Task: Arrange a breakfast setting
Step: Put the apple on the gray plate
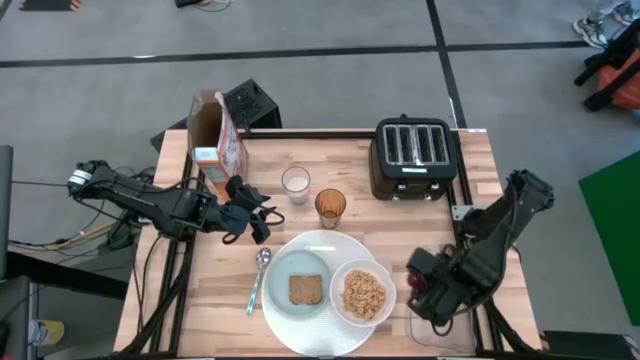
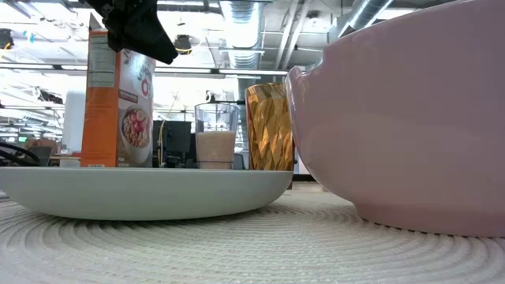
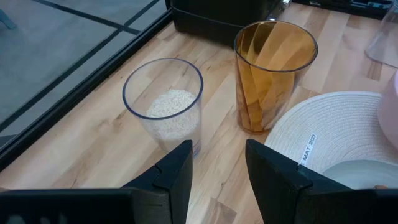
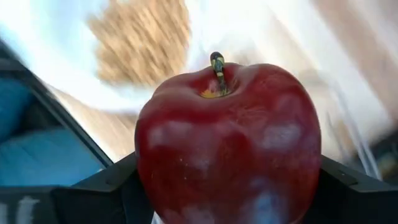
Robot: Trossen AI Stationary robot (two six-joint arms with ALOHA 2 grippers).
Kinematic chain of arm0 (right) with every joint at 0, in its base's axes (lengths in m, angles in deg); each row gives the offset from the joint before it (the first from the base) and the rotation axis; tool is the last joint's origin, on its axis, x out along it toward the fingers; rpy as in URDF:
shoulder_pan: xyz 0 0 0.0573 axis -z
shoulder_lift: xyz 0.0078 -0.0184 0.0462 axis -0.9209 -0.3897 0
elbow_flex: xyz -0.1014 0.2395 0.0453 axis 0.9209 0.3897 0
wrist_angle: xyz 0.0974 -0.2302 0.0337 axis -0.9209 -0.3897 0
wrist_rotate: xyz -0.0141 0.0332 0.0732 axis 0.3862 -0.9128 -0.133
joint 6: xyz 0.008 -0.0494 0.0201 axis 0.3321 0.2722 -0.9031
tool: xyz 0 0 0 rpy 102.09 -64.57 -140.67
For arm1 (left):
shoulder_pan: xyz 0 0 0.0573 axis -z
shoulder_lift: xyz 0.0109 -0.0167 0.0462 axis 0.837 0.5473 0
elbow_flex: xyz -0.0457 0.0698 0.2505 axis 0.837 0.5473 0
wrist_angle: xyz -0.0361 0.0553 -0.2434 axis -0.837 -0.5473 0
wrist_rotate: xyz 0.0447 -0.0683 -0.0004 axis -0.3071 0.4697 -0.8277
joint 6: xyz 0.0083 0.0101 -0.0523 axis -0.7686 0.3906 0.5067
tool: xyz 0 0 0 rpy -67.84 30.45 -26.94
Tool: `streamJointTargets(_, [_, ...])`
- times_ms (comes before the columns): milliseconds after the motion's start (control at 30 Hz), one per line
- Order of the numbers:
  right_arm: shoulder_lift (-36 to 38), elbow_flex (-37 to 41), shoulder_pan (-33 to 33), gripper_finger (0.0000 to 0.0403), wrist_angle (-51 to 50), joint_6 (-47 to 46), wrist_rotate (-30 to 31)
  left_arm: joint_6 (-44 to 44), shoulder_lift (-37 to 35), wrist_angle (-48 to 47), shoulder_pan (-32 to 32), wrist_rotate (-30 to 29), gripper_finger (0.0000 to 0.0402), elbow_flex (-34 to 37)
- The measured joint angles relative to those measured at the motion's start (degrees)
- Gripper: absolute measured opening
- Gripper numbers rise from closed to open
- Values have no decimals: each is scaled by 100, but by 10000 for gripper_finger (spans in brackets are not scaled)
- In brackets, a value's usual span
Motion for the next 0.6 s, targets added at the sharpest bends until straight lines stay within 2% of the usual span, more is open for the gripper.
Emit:
streamJointTargets(200, [0, -561, 754, 306, 436, 1376, 1106, 1, -2, 0, 1, 31, 137, 0])
streamJointTargets(333, [0, -624, 1411, 306, 1414, 2643, 1731, -33, -2, 0, 1, 145, 137, 0])
streamJointTargets(600, [-131, -617, 2364, 306, 3693, 5151, 1773, -147, -2, -3, 0, 148, 137, 0])
